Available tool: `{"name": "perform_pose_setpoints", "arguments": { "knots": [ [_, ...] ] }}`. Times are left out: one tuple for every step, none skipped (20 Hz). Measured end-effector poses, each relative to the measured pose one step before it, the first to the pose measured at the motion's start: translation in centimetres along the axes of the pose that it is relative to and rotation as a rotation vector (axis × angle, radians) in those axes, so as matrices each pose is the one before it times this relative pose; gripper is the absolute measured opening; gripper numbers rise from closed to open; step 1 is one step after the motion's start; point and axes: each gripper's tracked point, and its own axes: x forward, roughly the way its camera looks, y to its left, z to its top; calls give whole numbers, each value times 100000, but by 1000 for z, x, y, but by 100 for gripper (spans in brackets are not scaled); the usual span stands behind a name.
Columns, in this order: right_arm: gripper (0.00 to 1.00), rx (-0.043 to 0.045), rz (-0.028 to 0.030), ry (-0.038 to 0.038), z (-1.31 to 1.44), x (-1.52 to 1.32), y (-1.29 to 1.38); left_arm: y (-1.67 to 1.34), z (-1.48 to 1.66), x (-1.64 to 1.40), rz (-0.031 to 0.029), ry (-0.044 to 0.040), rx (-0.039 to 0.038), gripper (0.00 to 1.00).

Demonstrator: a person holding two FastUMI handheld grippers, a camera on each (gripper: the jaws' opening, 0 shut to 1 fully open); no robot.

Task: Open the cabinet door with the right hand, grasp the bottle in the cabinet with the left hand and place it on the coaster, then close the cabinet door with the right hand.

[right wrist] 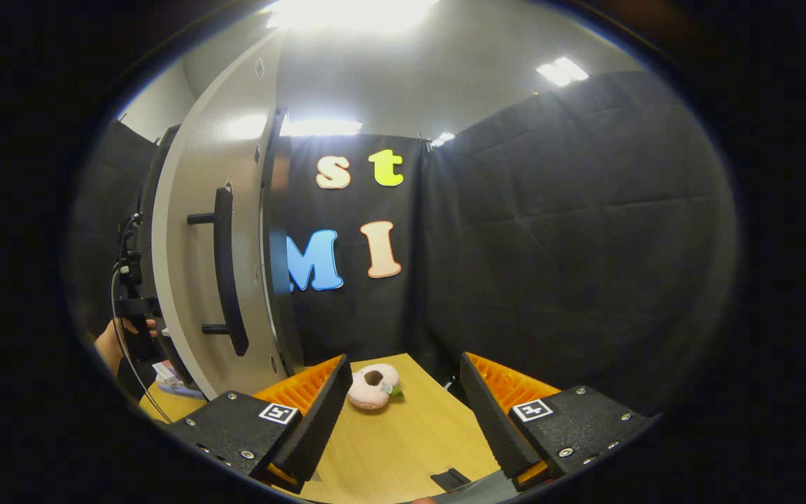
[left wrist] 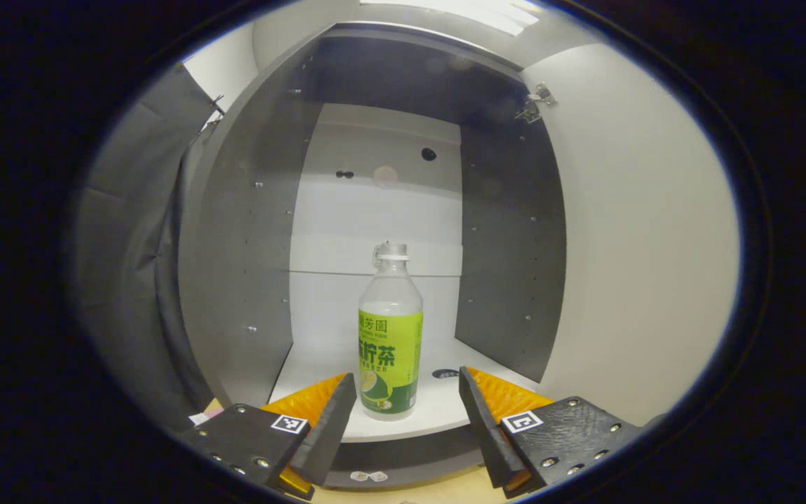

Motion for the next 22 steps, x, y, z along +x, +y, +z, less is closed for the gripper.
{"name": "perform_pose_setpoints", "arguments": {
  "knots": [
    [95,-555,-516,487,-139,-21,-7,399,-258,863,677,571,-384,87],
    [95,-373,-477,438,-91,63,103,398,-129,756,553,466,-331,85],
    [95,-75,-401,286,-67,-61,19,262,-265,844,131,530,-263,83],
    [96,92,-464,190,-99,131,68,97,-179,709,-204,213,-393,84],
    [95,201,-421,404,-107,63,-18,-10,30,567,-710,-240,-267,85],
    [95,271,-245,471,-127,141,51,-18,-4,581,-437,58,176,87],
    [96,313,-114,344,-72,14,50,112,-153,608,188,411,608,86],
    [95,343,99,103,-62,72,106,138,55,375,491,-41,518,84],
    [95,236,291,35,-16,69,69,125,53,425,591,-328,339,84],
    [95,-2,275,96,-100,223,102,124,73,394,354,-160,794,86],
    [95,-177,257,87,-50,103,80,89,35,308,104,-282,852,87],
    [95,-281,248,54,-87,363,251,434,103,-63,2347,-638,867,77],
    [96,-182,148,142,-80,214,79,86,-275,229,144,623,602,68],
    [96,116,273,73,-82,192,43,32,119,-218,185,67,-332,69],
    [96,600,569,35,3,154,54,-127,89,-100,-437,81,-855,69],
    [95,782,1017,-124,-4,44,99,-17,222,-409,-220,-372,-713,69],
    [95,655,1236,-367,47,47,134,96,279,-741,197,-800,-313,69],
    [96,265,1145,-241,59,48,59,125,416,-785,557,-902,107,68],
    [95,-230,1181,-6,22,-75,-38,137,399,-720,676,-774,2,68],
    [95,-634,1173,48,21,-18,-67,0,316,-744,100,-541,-49,64],
    [95,-820,830,-259,156,-110,-204,-22,367,-839,164,-845,91,64],
    [95,-680,681,-441,195,47,-189,-3,297,-898,500,-849,313,72]
  ]
}}
